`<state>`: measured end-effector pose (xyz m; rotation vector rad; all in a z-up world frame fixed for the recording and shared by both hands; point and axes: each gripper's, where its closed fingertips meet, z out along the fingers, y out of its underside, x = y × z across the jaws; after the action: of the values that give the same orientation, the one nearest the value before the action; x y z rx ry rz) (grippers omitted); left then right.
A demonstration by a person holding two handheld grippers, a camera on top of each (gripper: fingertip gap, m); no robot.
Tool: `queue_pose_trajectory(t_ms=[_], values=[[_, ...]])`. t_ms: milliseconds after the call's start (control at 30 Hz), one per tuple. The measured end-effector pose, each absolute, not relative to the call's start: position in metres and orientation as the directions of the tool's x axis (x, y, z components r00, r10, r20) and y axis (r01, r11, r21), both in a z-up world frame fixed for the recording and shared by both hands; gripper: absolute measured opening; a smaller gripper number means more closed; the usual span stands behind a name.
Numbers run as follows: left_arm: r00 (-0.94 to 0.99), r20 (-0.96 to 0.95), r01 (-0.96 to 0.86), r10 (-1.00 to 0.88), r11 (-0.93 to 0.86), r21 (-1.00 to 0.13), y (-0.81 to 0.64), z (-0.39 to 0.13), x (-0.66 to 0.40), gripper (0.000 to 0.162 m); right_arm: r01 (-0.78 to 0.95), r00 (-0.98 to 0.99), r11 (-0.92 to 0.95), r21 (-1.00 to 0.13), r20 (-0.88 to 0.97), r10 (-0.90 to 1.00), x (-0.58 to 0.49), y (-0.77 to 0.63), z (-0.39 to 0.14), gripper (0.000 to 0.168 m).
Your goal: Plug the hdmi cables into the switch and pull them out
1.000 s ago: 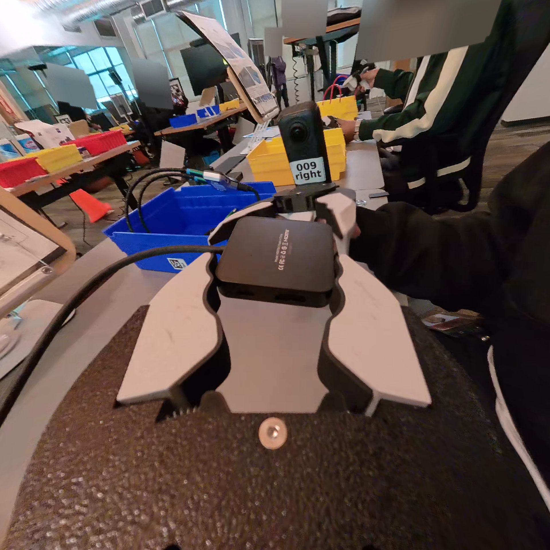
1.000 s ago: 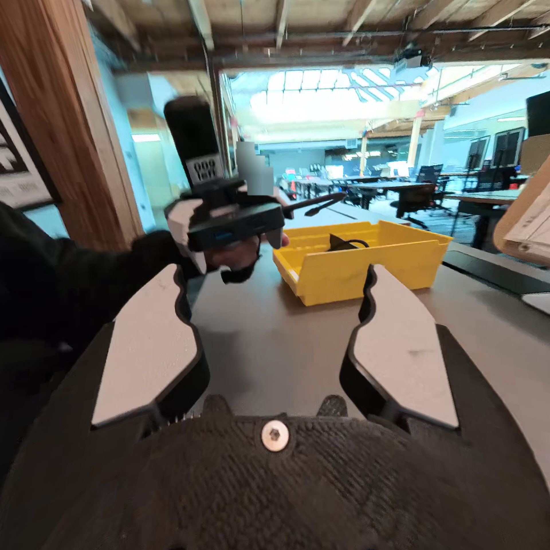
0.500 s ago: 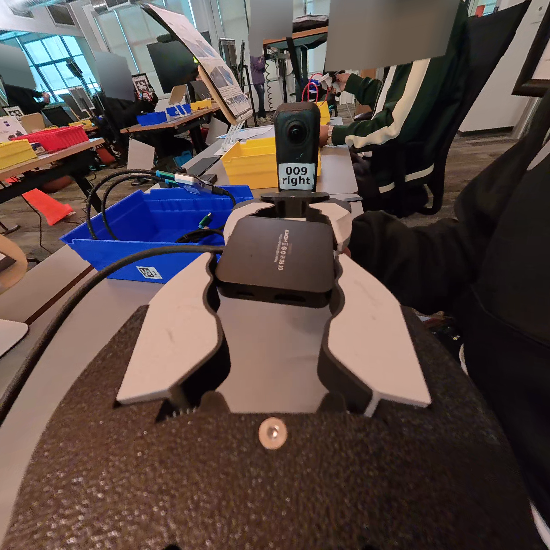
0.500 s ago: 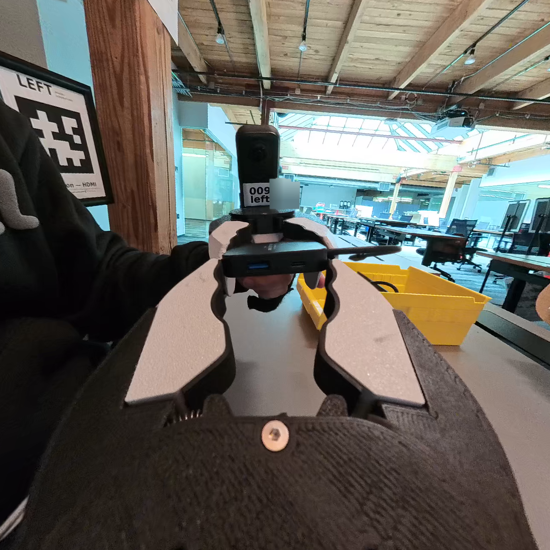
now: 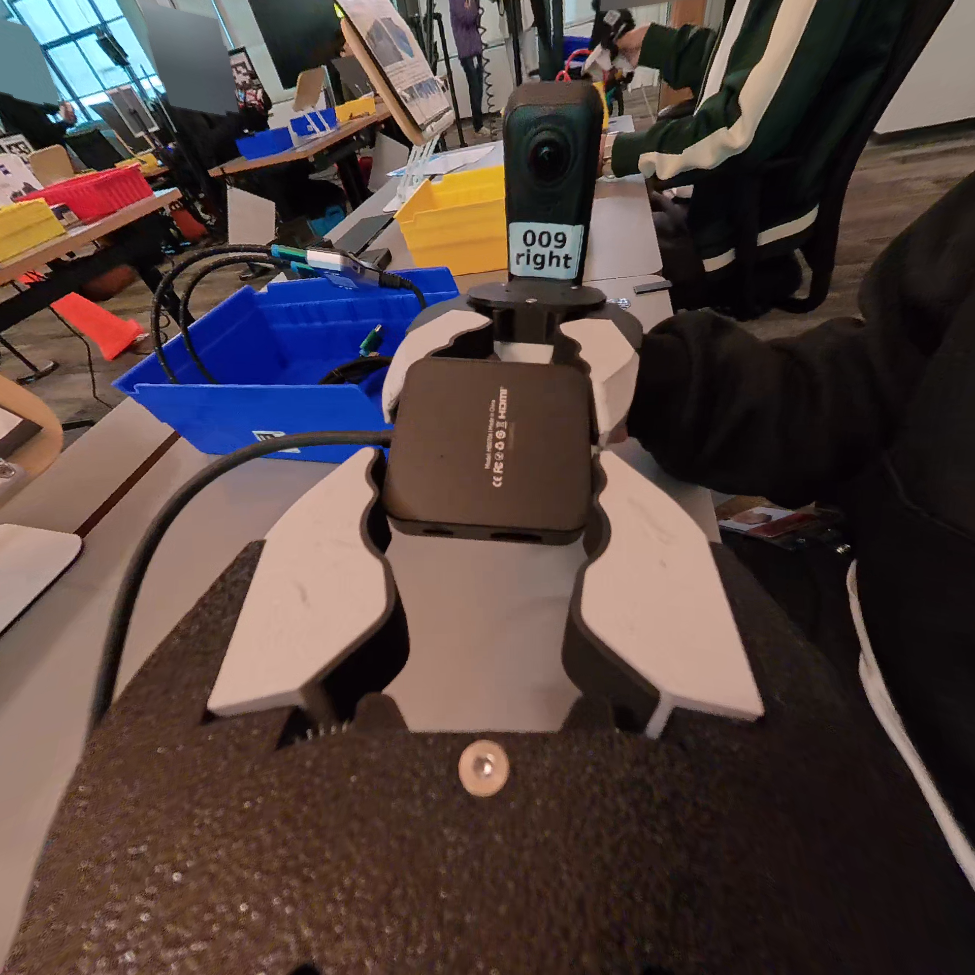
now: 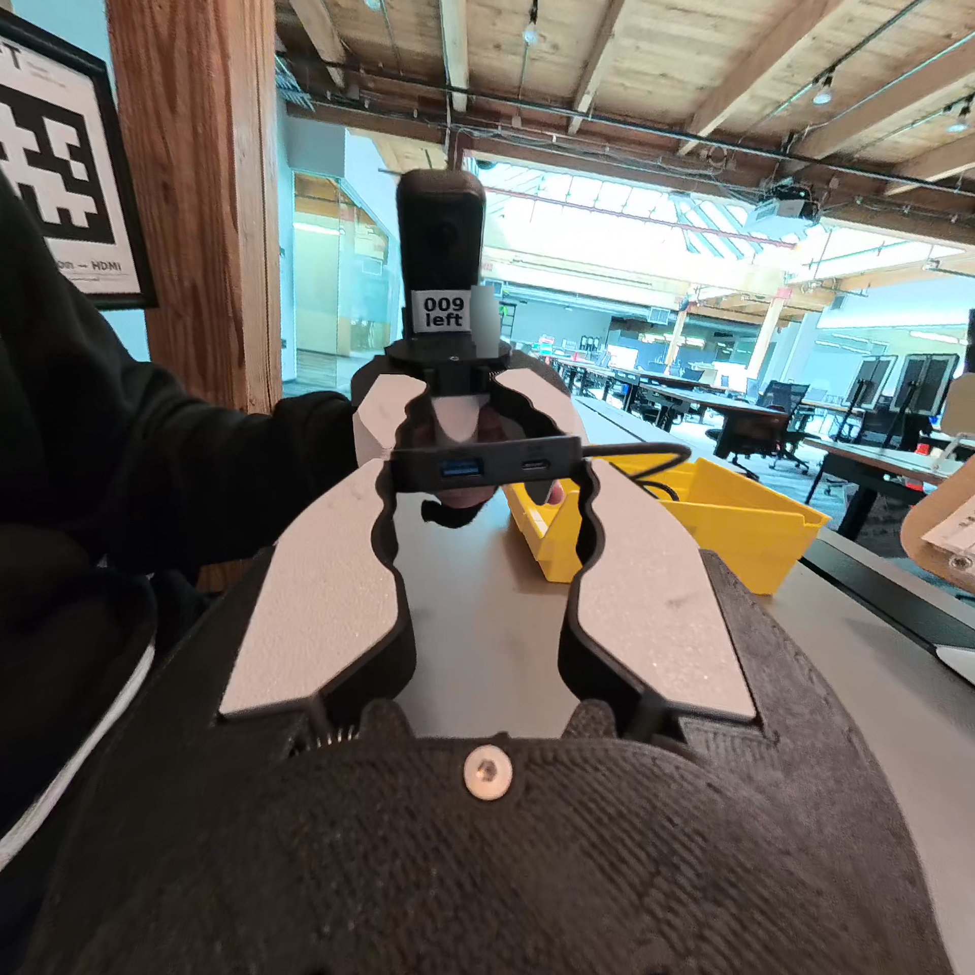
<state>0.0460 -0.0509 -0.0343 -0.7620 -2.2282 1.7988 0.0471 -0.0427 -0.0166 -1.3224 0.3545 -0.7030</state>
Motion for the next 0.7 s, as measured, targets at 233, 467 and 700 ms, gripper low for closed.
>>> queue_pose_trajectory(t_ms=[233,467,700], values=[[-0.816,-0.186,0.331,0.547,0.180,-0.926,-0.048,-0.040,0.041,0.072,0.279,0.757,0.051,-0.959,0.187,-0.626,0.043,-0.037,-0.020,0.070],[-0.833,-0.220,0.319,0.508,0.115,-0.941,-0.048,-0.027,0.045,0.072,0.326,0.725,0.052,-0.944,0.214,-0.654,0.046,-0.039,-0.009,0.070],[-0.813,0.350,-0.384,0.466,0.023,-0.923,-0.040,0.001,0.072,0.078,0.424,0.644,0.078,-0.902,0.240,-0.726,0.039,-0.069,0.003,0.070]])
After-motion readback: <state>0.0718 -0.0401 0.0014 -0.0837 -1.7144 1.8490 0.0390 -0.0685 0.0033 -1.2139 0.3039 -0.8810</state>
